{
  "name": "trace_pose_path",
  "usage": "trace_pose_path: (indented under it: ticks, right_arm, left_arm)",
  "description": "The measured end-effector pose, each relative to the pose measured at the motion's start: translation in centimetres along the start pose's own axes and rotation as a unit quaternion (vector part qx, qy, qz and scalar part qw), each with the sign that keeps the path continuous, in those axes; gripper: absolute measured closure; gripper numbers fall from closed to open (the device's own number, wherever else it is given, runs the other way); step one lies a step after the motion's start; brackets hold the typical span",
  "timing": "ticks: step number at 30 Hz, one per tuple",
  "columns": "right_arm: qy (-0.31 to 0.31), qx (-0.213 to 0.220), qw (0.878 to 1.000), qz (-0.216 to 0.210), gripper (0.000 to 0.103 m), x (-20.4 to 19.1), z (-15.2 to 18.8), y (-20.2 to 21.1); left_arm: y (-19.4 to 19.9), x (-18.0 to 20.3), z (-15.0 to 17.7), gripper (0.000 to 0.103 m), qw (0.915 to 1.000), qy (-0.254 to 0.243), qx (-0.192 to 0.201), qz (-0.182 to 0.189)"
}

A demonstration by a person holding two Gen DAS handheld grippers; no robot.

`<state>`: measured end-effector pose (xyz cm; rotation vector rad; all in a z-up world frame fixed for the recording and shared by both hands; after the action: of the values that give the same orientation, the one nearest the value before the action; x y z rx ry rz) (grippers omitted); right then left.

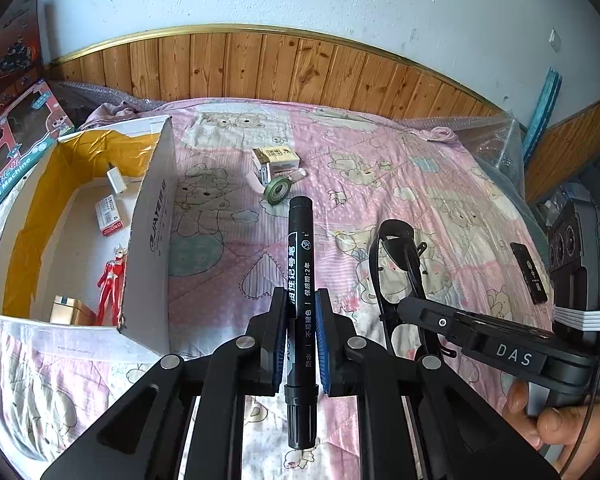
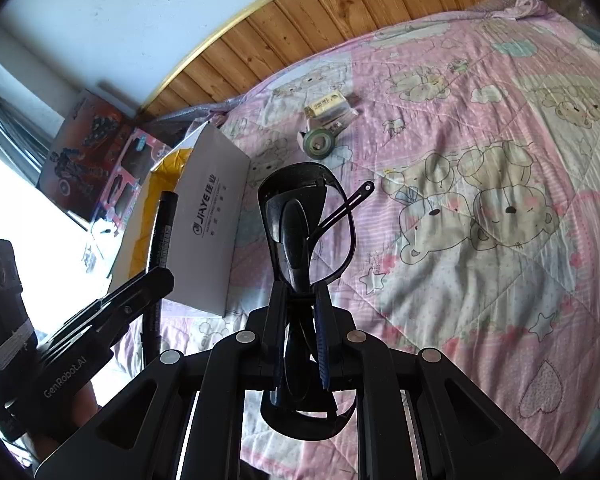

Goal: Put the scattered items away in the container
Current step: 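Carry the black marker in left tool while right tool carries the glasses to the box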

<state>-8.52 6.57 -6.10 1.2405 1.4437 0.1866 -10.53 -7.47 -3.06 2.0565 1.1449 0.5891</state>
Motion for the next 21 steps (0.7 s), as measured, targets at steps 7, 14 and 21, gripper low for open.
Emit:
trace_pose_path:
  ticks: [7,14,21]
  right_arm:
    - [0.011,0.007,1.0,-0.003,0.089,-1.4,0.8,0.9]
    - [0.027,0.014,0.999,-0.011,0.089,-3.4,1.8,1.7]
    - [0.039,0.015,0.999,-0.015,0.089,-5.0,2.8,1.9]
  left_arm:
    - [1.5,-0.4,0.2,0.089,0.9999,0.006,0.014,0.0]
    - [3.1,-1.0,0.4,0.089,0.9995,0.011,0.029,0.001]
    - [4.5,-2.3,0.9,0.089,0.9989,0.024,0.04,0.003]
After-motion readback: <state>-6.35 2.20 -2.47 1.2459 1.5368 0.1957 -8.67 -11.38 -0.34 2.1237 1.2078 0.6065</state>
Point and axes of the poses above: each gripper's, at about its wrist camera, not at the fingertips, and y roughly against the way its jaws point, x to its right, z to its underside, the point moved 5 cm from there along -y, roughly the way its jaws point, and after that the axes turned 13 degrees about -y, right-handed, at the moved point
